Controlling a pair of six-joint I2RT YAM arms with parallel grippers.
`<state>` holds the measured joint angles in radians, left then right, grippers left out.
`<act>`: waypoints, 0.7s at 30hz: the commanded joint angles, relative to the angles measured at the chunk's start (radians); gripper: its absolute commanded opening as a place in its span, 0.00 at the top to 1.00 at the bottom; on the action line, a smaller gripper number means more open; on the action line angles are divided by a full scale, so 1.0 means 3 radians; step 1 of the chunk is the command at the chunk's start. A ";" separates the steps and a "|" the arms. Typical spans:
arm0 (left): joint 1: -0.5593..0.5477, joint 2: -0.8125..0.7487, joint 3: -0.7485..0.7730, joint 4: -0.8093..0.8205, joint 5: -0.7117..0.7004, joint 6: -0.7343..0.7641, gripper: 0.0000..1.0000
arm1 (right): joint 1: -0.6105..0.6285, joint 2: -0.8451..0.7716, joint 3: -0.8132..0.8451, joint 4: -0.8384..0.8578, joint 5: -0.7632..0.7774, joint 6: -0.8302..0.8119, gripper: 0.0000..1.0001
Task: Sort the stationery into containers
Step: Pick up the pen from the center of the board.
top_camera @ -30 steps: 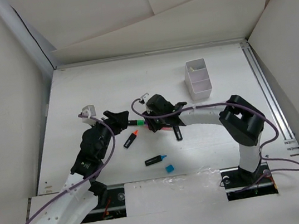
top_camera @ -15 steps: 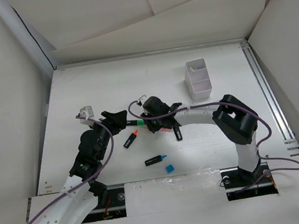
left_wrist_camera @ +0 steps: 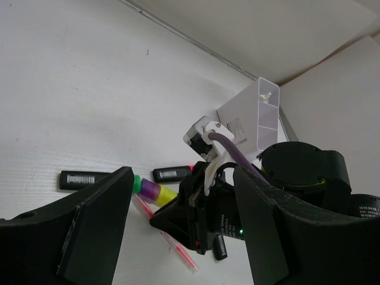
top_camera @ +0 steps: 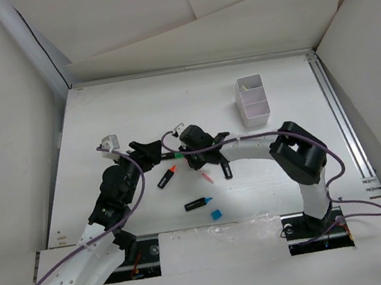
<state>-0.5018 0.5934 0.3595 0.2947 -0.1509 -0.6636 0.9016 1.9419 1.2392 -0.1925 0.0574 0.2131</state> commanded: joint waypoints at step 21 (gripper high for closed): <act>0.0016 0.0093 -0.0007 0.0137 0.0068 -0.0043 0.35 | -0.0504 -0.1226 -0.0040 0.0559 0.0329 0.0332 1.00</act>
<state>-0.5018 0.6109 0.3595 0.2951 -0.1463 -0.6712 0.8394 1.6291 1.2133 -0.1505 0.0643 0.2367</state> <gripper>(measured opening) 0.647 0.155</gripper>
